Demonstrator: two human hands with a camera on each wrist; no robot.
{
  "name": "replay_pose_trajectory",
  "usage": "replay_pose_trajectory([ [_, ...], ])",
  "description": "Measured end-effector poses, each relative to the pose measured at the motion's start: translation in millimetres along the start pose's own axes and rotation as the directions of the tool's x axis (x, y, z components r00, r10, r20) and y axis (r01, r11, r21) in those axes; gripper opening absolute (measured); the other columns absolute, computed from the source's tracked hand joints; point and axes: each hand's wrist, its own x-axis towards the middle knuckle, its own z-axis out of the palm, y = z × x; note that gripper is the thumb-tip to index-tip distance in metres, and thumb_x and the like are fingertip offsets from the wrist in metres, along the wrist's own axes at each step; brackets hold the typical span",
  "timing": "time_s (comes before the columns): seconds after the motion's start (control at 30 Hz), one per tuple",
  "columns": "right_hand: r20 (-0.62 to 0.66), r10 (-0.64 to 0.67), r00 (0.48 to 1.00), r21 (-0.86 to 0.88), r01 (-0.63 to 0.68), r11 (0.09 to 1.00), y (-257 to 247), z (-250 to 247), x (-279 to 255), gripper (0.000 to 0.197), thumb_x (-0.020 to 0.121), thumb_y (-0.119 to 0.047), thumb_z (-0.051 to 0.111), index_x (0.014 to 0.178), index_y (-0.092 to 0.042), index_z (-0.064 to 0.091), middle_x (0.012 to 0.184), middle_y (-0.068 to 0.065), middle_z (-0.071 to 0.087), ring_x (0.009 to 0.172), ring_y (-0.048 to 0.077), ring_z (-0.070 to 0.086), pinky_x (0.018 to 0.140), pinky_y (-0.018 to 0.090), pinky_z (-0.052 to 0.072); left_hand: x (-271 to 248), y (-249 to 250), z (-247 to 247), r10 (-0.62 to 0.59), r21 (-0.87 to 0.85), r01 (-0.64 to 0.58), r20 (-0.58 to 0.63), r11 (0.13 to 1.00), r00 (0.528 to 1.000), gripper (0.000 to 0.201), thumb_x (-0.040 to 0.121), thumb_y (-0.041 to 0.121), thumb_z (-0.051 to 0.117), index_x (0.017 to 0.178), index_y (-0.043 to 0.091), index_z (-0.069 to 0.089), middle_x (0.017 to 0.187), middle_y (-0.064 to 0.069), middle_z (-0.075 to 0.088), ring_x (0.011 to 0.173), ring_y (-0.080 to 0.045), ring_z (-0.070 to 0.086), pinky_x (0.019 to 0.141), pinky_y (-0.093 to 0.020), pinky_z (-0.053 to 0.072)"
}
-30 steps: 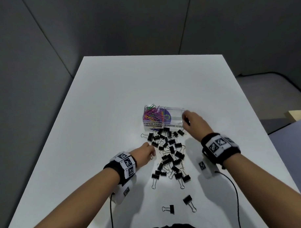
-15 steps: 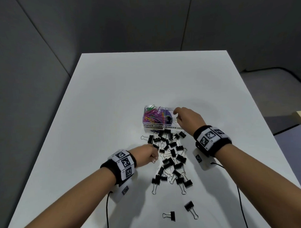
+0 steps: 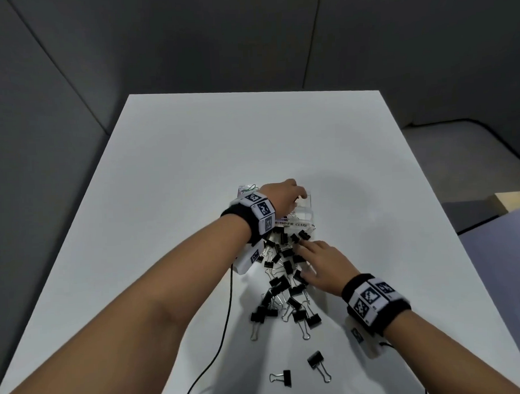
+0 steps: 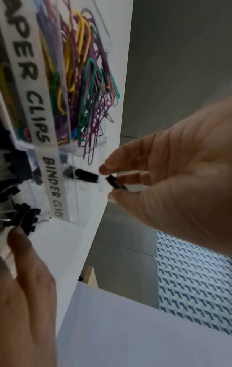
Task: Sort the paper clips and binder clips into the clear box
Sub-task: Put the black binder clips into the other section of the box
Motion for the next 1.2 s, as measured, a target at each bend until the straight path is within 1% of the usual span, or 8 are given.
replay_pose_trajectory([
  [0.17, -0.066, 0.018, 0.998, 0.054, -0.015, 0.998, 3.1, 5.7, 0.3, 0.045, 0.091, -0.018, 0.049, 0.135, -0.012, 0.044, 0.147, 0.011, 0.038, 0.13, 0.03, 0.042, 0.105, 0.037, 0.037, -31.5, 12.7, 10.1, 0.12, 0.077, -0.114, -0.077, 0.99, 0.99, 0.035, 0.098, 0.019, 0.04, 0.132, 0.02, 0.049, 0.132, -0.002, 0.051, 0.109, -0.023, 0.06, 0.081, -0.034, 0.048],
  [0.3, -0.024, 0.026, 0.999, 0.027, -0.025, 0.999, 2.8, 6.7, 7.2, 0.056, 0.089, -0.018, 0.05, 0.142, -0.013, 0.034, 0.154, 0.01, 0.026, 0.137, 0.03, 0.033, 0.109, 0.04, 0.034, -63.3, 7.3, 48.0, 0.18, 0.147, -0.188, 0.064, 0.971, 0.982, 0.033, 0.097, 0.022, 0.04, 0.126, 0.019, 0.054, 0.124, -0.003, 0.056, 0.111, -0.023, 0.057, 0.084, -0.038, 0.053],
  [0.47, 0.034, 0.046, 0.998, -0.052, -0.044, 0.998, -1.5, 5.6, 11.3, 0.057, 0.093, -0.034, 0.045, 0.145, -0.017, 0.028, 0.155, 0.006, 0.023, 0.139, 0.028, 0.027, 0.11, 0.039, 0.032, -90.7, -18.8, 86.3, 0.069, 0.219, -0.103, 0.161, 0.97, 0.985, 0.054, 0.094, 0.035, 0.045, 0.145, 0.022, 0.032, 0.15, -0.005, 0.031, 0.133, -0.026, 0.036, 0.106, -0.04, 0.038],
  [0.6, 0.037, 0.044, 0.998, -0.073, -0.041, 0.997, -5.6, 0.5, 13.4, 0.05, 0.092, -0.032, 0.048, 0.138, -0.017, 0.036, 0.144, 0.007, 0.037, 0.128, 0.026, 0.039, 0.105, 0.036, 0.037, -97.0, -25.5, 89.8, 0.046, 0.208, -0.079, 0.159, 0.975, 0.986, 0.06, 0.092, 0.037, 0.051, 0.146, 0.023, 0.028, 0.152, -0.005, 0.028, 0.136, -0.025, 0.031, 0.107, -0.041, 0.035],
  [0.77, -0.025, 0.042, 0.999, -0.048, -0.043, 0.998, -10.0, -2.9, 13.5, 0.054, 0.092, -0.031, 0.047, 0.142, -0.019, 0.032, 0.15, 0.008, 0.03, 0.132, 0.027, 0.035, 0.105, 0.037, 0.036, -96.0, -28.6, 87.6, -0.134, 0.178, 0.111, 0.121, 0.978, 0.984, 0.079, 0.085, 0.043, 0.06, 0.149, 0.027, 0.016, 0.159, -0.008, 0.01, 0.145, -0.028, 0.015, 0.111, -0.05, 0.029],
  [0.97, 0.097, 0.136, 0.986, -0.062, -0.13, 0.99, -11.6, -2.6, 14.4, 0.068, 0.092, -0.043, 0.046, 0.148, -0.021, 0.014, 0.159, 0.009, 0.008, 0.144, 0.031, 0.014, 0.115, 0.042, 0.026, -96.4, -29.3, 85.4, -0.188, 0.129, 0.168, 0.163, 0.977, 0.969, 0.074, 0.088, 0.04, 0.057, 0.149, 0.028, 0.018, 0.155, -0.009, 0.019, 0.14, -0.029, 0.025, 0.102, -0.043, 0.043],
  [1.1, 0.039, 0.117, 0.992, -0.006, -0.117, 0.993, -17.1, -1.2, 15.3, 0.06, 0.09, -0.03, 0.049, 0.144, -0.017, 0.026, 0.151, 0.011, 0.026, 0.135, 0.03, 0.031, 0.108, 0.04, 0.035, -95.7, -27.0, 88.1, -0.156, 0.111, 0.142, 0.135, 0.984, 0.978, 0.062, 0.091, 0.031, 0.055, 0.146, 0.027, 0.027, 0.149, -0.007, 0.028, 0.134, -0.027, 0.033, 0.097, -0.039, 0.046],
  [1.2, 0.015, 0.134, 0.991, 0.009, -0.134, 0.991, -20.0, -1.9, 18.5, 0.062, 0.088, -0.024, 0.053, 0.143, -0.018, 0.026, 0.147, 0.01, 0.031, 0.13, 0.031, 0.036, 0.104, 0.039, 0.039, -94.0, -24.9, 87.4, -0.142, 0.083, 0.133, 0.125, 0.988, 0.982, 0.066, 0.091, 0.022, 0.056, 0.147, 0.024, 0.022, 0.148, -0.009, 0.028, 0.131, -0.029, 0.037, 0.095, -0.039, 0.046],
])
